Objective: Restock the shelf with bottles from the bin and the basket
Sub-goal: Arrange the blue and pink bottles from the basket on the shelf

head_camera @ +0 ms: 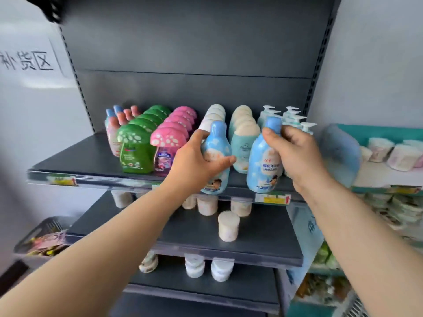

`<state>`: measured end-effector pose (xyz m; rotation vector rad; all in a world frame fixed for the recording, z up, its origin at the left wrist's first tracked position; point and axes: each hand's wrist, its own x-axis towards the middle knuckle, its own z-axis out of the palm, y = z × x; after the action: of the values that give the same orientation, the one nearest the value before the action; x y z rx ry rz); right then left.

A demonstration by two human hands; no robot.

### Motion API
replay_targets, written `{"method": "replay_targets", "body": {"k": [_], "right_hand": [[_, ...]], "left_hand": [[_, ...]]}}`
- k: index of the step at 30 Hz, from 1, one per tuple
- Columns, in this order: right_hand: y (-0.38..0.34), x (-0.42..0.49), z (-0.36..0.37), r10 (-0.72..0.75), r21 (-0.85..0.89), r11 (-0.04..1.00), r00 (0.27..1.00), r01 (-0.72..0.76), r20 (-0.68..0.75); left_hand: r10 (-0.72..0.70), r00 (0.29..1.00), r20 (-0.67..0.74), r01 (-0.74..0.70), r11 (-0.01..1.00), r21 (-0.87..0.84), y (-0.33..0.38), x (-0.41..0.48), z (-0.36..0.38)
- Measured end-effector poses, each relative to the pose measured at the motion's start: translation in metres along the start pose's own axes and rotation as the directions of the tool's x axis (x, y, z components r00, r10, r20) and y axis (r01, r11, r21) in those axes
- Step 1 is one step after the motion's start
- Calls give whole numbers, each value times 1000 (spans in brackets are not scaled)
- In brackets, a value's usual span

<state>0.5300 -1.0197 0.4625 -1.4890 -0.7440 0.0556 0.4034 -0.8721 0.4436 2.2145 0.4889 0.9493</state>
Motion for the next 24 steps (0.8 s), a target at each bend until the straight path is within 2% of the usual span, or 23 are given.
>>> {"method": "replay_targets", "body": {"k": [9, 12, 16, 20, 24], "right_hand": [[-37, 60, 135, -94, 105, 992, 974, 74, 207], [-50, 87, 174, -125, 148, 985, 962, 90, 242], [-62, 120, 225, -166, 186, 976, 940, 114, 299], [-68, 145, 279, -174, 146, 981, 922, 130, 345], [-71, 163, 329, -166, 131, 983, 918, 126, 360]], "left_hand": [[-92, 959, -268, 96, 995, 3, -70, 51, -113], [-131, 923, -361, 131, 991, -27, -90, 74, -146], [-176, 863, -474, 208, 978, 17, -122, 103, -189], [-235, 837, -495, 290, 956, 38, -173, 124, -217], [-280, 857, -432, 339, 939, 63, -223, 145, -229]]}}
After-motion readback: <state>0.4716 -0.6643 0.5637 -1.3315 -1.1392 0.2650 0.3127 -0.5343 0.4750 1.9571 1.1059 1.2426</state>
